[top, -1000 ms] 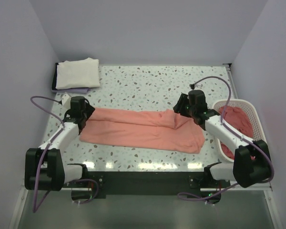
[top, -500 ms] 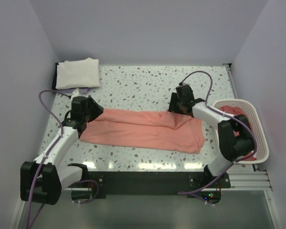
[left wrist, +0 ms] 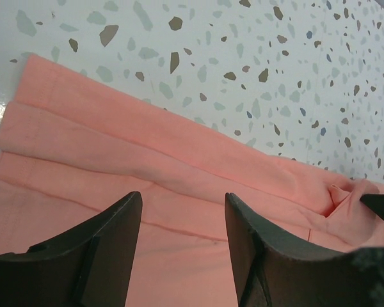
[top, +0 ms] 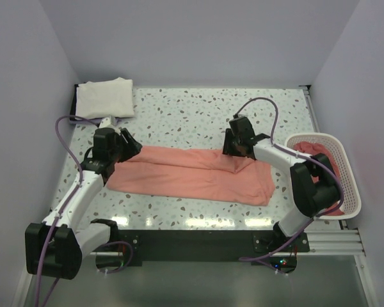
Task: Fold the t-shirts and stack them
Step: Fold the tshirt
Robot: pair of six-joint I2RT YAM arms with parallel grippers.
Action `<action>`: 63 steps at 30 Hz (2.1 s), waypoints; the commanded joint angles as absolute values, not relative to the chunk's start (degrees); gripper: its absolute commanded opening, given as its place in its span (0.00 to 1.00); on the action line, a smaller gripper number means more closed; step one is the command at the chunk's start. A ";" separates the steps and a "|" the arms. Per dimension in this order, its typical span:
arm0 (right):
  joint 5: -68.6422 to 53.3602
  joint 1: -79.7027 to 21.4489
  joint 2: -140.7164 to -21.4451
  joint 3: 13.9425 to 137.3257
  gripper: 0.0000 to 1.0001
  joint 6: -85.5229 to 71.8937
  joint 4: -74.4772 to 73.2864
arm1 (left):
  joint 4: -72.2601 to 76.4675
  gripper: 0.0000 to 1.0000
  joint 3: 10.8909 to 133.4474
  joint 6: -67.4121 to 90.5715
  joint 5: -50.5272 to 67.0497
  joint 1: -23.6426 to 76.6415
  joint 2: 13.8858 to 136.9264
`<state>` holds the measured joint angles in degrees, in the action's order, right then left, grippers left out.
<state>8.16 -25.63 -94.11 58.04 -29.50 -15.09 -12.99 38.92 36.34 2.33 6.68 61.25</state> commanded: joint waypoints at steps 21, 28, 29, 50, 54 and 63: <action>7.29 -32.42 -79.19 44.57 0.04 -35.41 -13.63 | -12.66 0.59 39.99 33.13 4.48 6.77 59.68; 10.37 -39.54 -77.35 38.85 0.06 -39.46 -8.97 | -12.83 0.59 39.90 32.70 4.66 6.68 59.77; 10.63 -39.90 -76.73 37.89 0.09 -39.72 -8.44 | -13.01 0.59 39.82 32.70 4.66 6.68 59.77; 21.10 -43.42 -85.39 56.58 0.51 -30.24 -24.61 | -13.45 0.59 39.64 32.34 4.22 6.68 58.71; 20.47 -43.42 -92.87 61.86 0.50 -28.39 -23.03 | -13.45 0.59 39.55 32.26 3.96 6.68 58.54; 27.68 -43.42 -103.27 71.63 0.48 -28.65 -27.68 | -13.71 0.59 39.55 32.25 3.60 6.68 58.18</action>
